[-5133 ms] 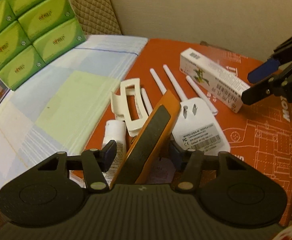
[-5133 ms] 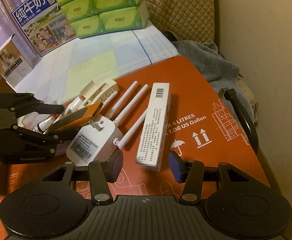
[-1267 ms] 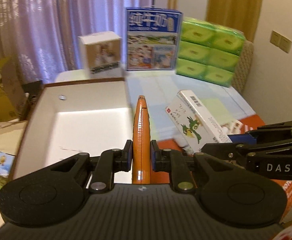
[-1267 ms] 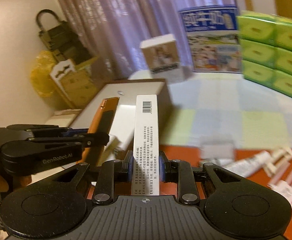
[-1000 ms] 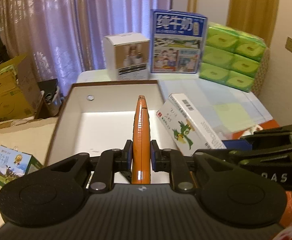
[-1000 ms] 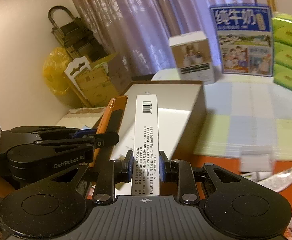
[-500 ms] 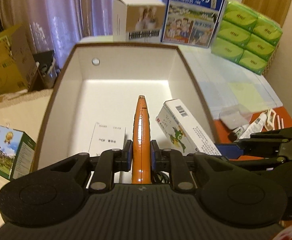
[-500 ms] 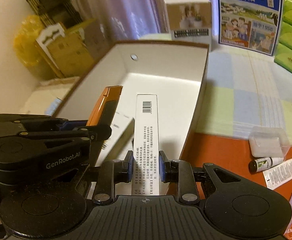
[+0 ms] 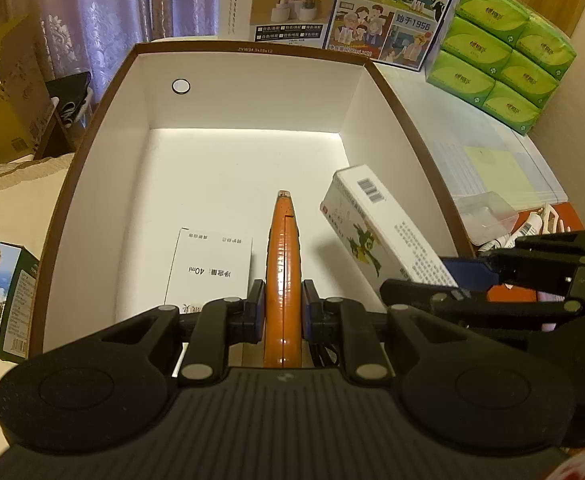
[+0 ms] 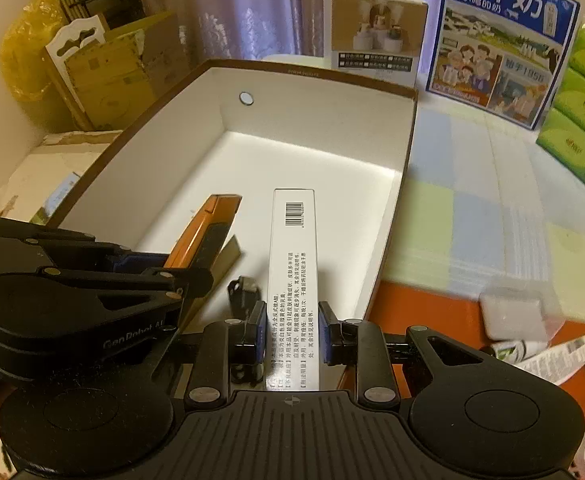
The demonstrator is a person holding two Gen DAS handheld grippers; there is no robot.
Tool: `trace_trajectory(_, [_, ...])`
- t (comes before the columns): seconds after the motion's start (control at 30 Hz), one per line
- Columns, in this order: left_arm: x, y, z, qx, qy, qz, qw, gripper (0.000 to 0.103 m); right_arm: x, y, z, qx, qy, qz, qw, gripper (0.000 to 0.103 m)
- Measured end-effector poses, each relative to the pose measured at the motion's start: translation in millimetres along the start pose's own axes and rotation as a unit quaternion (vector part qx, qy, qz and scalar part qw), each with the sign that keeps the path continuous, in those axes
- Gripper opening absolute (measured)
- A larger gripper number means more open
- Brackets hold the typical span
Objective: Organize rigid objects
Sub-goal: 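Lower orange file into storage box with left tool while right tool drops narrow box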
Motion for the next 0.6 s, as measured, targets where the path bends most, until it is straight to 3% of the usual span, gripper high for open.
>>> trace_trajectory(0.2, [-3.7, -3.7, 12.3, -0.007, 0.007, 0.005, 0.9999, 0.015, -1.1, -6.2, 5.7, 0.005, 0.018, -0.024, 1.000, 0.023])
trace_trajectory(0.4, [-8.9, -5.6, 13.8, -0.009, -0.006, 0.009, 0.9999, 0.027, -1.5, -8.2, 8.6, 0.000, 0.018, -0.035, 0.999, 0.026])
trace_trajectory(0.6, [-13.4, -3.6, 11.4, -0.010, -0.010, 0.005, 0.9999, 0.027, -2.7, -9.0, 8.8, -0.001, 0.014, -0.036, 0.999, 0.030])
Point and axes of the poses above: each gripper's, at about its wrist camera, not at the fingertips, and z roughly the way its jaws point, x to its right, y to its underside, the point moved 8 cm from there along z, roughly the way its jaws point, and after that the axes turned 1 degree about y, right-handed, at the moved point
